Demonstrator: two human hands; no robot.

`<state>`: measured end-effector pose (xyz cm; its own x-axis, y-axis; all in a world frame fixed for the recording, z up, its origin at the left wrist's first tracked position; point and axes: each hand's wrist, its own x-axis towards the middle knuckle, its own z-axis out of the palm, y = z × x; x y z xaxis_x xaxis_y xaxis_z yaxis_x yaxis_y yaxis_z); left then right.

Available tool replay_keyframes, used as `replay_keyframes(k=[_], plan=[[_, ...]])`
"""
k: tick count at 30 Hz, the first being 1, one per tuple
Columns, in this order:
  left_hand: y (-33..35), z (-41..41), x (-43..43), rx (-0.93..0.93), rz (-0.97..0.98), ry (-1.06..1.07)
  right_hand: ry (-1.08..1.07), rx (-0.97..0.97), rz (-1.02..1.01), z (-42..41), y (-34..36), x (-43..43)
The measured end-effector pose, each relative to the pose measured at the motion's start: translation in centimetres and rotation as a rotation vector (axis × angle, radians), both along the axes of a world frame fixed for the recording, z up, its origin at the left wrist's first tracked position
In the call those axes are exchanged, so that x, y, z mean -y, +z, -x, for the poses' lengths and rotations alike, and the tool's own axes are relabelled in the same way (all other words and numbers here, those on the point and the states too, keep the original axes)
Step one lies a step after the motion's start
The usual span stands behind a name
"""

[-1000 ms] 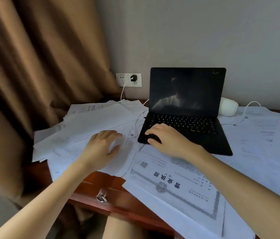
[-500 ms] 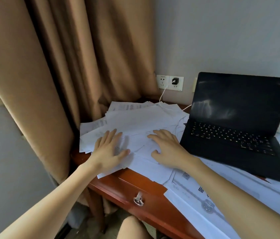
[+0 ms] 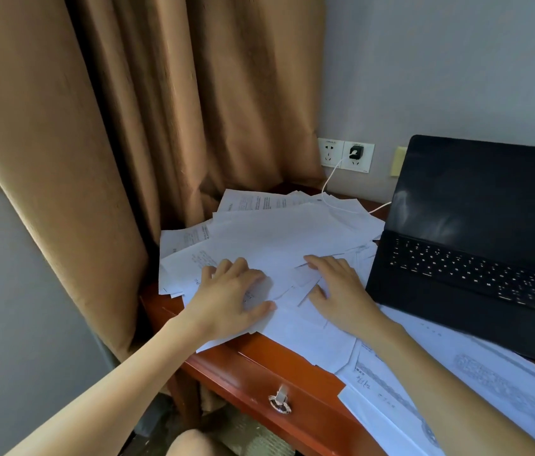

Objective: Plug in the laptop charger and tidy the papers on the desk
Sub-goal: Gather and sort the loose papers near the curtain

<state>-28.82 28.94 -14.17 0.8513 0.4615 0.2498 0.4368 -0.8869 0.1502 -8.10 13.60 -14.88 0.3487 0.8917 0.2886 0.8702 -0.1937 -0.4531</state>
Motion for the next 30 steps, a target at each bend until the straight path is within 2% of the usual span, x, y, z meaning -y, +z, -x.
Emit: replay_keyframes(k=[8,10,13,15,17,21,24,30], plan=[[0.1,-1.6,-1.2,0.182,0.118,-0.150,0.163,-0.210,-0.053,0.1,-0.2,0.2],[0.4,-2.4,-1.6,0.192,0.185,-0.152,0.151,-0.291,-0.150,0.3,0.0,0.3],[0.7,-3.7,-1.8,0.115,0.241,-0.135,0.020,-0.187,-0.259,-0.5,-0.2,0.2],[0.6,-4.5,-1.6,0.034,0.189,-0.109,-0.082,-0.046,-0.169,-1.2,-0.7,0.1],[0.6,-5.2,-1.2,-0.011,0.137,-0.071,-0.117,0.003,-0.089,-1.5,-1.1,-0.1],[1.5,-6.8,-1.1,-0.142,0.132,-0.010,-0.068,0.029,-0.005,-1.3,-0.9,-0.2],[2.5,-7.4,-1.0,-0.236,0.045,0.002,-0.040,0.000,0.016,-1.4,-0.5,0.2],[3.6,-7.5,-0.3,-0.260,-0.048,0.028,-0.090,-0.165,-0.127,-1.0,-0.3,0.1]])
